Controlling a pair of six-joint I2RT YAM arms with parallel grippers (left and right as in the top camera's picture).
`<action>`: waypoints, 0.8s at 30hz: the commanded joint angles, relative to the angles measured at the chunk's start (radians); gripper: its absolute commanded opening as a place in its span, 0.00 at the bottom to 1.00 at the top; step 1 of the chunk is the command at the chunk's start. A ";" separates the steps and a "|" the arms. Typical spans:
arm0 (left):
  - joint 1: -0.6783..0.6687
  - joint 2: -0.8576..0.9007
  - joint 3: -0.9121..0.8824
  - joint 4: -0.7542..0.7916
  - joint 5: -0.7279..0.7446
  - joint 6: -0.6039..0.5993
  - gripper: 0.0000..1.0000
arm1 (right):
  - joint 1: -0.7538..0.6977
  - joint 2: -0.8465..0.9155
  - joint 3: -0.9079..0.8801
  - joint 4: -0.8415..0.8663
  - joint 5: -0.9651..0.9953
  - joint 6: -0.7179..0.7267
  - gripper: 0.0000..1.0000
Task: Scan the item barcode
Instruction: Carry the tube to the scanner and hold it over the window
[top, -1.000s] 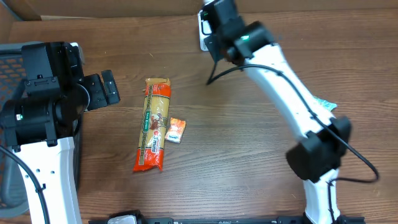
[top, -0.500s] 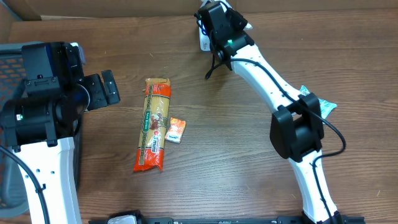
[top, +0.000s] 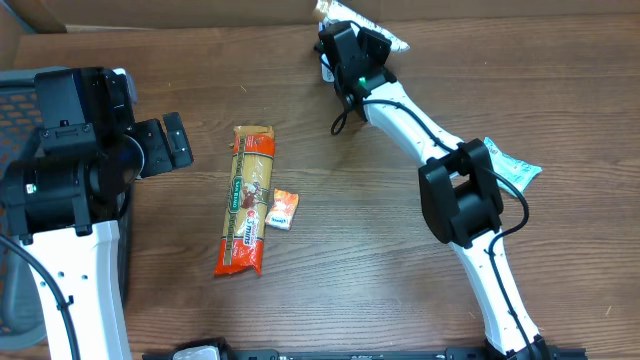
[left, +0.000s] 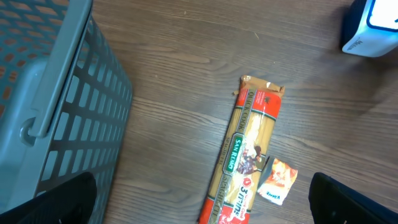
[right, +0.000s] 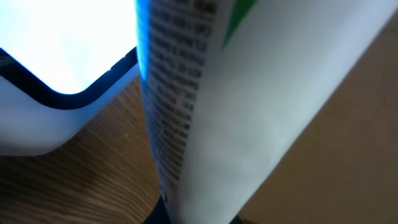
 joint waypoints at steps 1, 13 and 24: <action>-0.002 0.003 0.006 0.001 0.005 0.016 1.00 | -0.007 -0.021 0.040 0.019 0.039 -0.004 0.04; -0.002 0.003 0.006 0.001 0.005 0.016 1.00 | -0.007 -0.021 0.040 -0.010 0.061 -0.004 0.04; -0.002 0.003 0.007 0.001 0.005 0.016 1.00 | 0.002 -0.074 0.040 -0.043 0.101 -0.003 0.04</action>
